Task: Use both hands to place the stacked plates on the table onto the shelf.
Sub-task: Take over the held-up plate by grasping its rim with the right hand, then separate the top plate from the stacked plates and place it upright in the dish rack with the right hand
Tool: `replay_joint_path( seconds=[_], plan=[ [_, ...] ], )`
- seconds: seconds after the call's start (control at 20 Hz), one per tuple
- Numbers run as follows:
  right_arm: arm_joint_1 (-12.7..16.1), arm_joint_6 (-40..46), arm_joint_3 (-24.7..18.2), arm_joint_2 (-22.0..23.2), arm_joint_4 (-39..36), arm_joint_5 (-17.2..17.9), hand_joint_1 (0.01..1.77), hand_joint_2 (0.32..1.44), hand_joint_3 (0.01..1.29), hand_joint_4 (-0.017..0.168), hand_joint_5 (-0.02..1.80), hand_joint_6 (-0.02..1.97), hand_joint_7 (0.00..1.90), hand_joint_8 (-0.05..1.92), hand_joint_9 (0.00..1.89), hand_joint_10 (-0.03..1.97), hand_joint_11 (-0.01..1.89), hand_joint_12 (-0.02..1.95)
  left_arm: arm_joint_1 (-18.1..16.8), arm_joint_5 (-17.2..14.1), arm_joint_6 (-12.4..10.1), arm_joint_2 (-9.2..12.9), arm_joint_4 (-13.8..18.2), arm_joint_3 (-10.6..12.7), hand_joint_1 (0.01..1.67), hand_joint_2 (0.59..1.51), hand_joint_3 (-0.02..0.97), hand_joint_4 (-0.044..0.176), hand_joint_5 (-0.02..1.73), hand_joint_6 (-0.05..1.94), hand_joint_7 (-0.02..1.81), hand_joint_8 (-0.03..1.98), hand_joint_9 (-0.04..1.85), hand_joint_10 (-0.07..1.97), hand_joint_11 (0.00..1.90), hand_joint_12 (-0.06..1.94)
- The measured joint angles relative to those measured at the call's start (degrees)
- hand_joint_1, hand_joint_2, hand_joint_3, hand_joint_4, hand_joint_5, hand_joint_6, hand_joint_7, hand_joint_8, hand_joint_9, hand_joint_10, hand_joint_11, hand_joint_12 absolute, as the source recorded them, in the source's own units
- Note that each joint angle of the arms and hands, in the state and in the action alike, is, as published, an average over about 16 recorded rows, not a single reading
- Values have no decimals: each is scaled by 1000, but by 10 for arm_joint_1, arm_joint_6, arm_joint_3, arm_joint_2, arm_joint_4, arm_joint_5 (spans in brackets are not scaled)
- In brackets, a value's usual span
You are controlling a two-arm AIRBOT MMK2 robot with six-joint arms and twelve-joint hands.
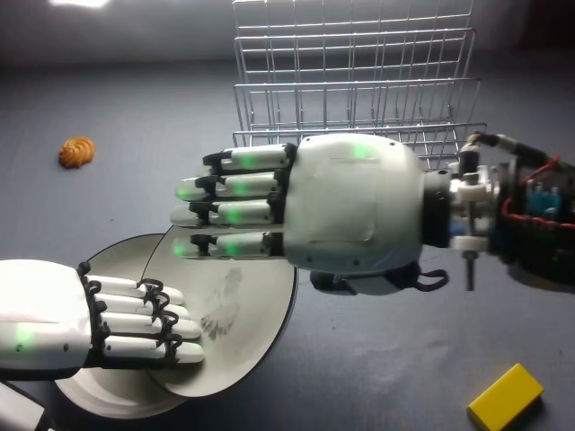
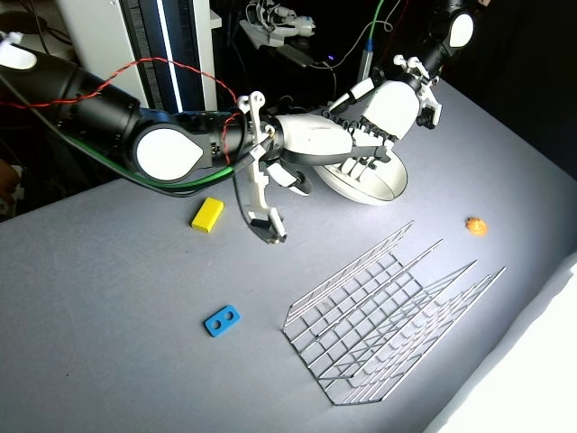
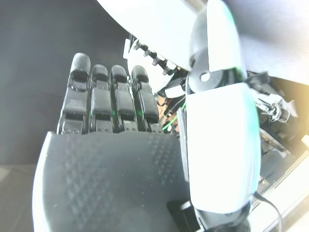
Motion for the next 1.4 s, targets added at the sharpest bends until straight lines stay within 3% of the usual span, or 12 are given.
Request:
replay_joint_path(
  seconds=[0.55, 1.05, 1.4],
  plan=[
    [-5, -76, 29, -66, 59, -36, 1126, 1012, 19, 3, 418, 32, 421, 16, 395, 13, 92, 911, 0, 3, 3, 0, -5, -4, 23, 1176, 9, -1, 58, -22, -3, -15, 24, 5, 16, -6],
    [-15, -89, 32, -78, 69, -20, 1113, 986, 15, 1, 811, 272, 898, 167, 966, 15, 589, 962, 0, -4, 5, 0, -18, 1, 24, 1173, 8, -2, 76, -16, 21, -13, 54, 4, 17, -5],
    [-16, -89, 29, -76, 68, -3, 1134, 946, 11, 6, 929, 521, 1048, 393, 1218, 3, 855, 904, -4, -12, 8, 16, -60, 20, 24, 1170, 8, -2, 101, 3, 79, 0, 80, 8, 23, -6]
  ],
)
